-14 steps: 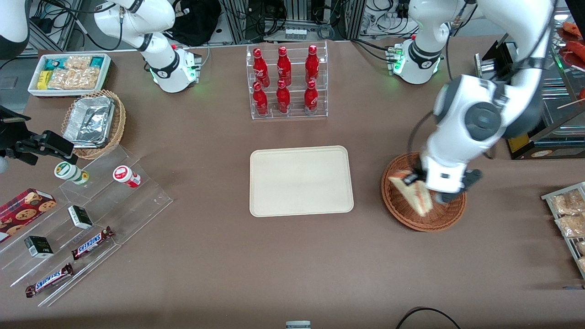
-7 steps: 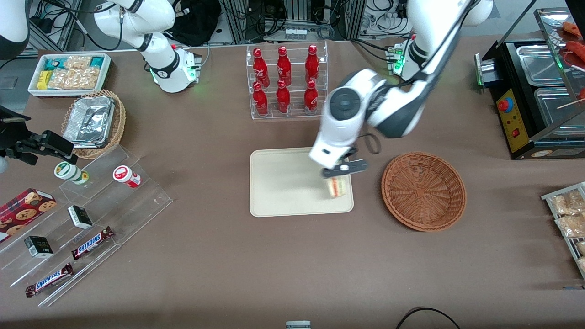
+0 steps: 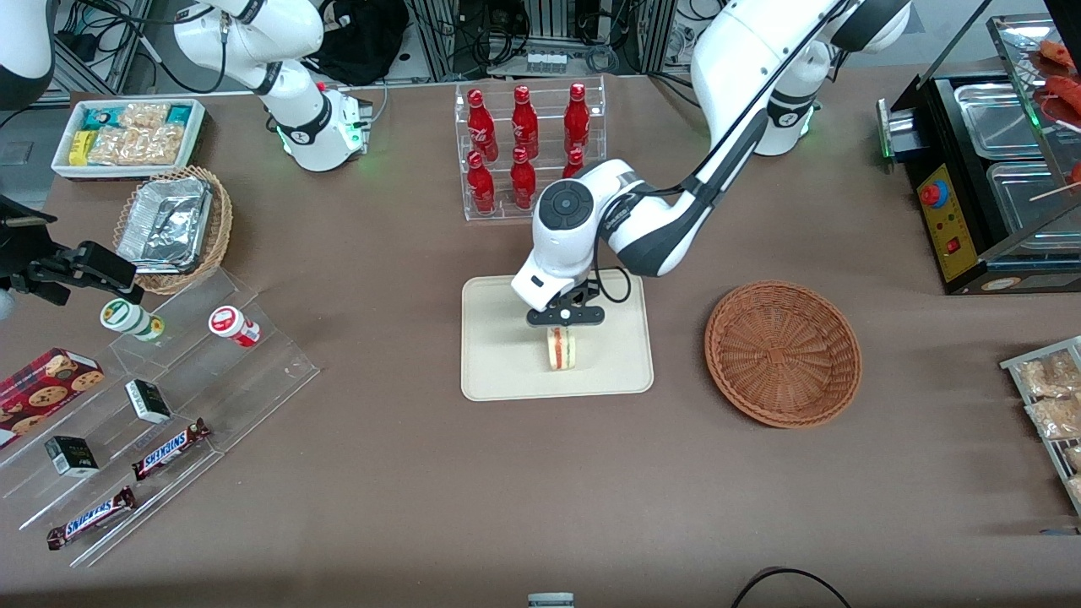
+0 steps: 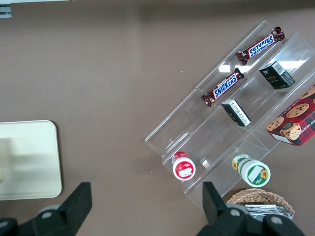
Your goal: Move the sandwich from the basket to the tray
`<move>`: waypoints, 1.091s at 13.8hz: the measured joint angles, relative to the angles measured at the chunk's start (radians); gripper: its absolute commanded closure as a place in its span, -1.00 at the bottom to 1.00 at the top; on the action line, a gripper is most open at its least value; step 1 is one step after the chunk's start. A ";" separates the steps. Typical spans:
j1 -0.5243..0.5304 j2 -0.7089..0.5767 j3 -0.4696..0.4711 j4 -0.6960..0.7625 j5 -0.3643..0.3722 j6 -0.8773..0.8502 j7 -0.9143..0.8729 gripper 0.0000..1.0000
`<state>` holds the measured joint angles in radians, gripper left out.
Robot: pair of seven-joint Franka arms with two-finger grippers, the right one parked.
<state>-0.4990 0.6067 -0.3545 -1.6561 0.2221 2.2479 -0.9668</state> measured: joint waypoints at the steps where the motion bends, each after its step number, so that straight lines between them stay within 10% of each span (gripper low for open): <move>1: 0.000 0.007 0.002 0.002 0.007 0.004 -0.005 0.85; 5: -0.007 0.034 0.003 0.008 0.058 0.016 -0.049 0.45; 7: -0.012 0.045 0.003 0.010 0.070 0.020 -0.076 -0.99; 15: 0.017 -0.054 0.014 0.051 0.074 -0.062 -0.120 -1.00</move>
<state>-0.4821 0.5524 -0.3403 -1.6050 0.2962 2.1862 -1.0873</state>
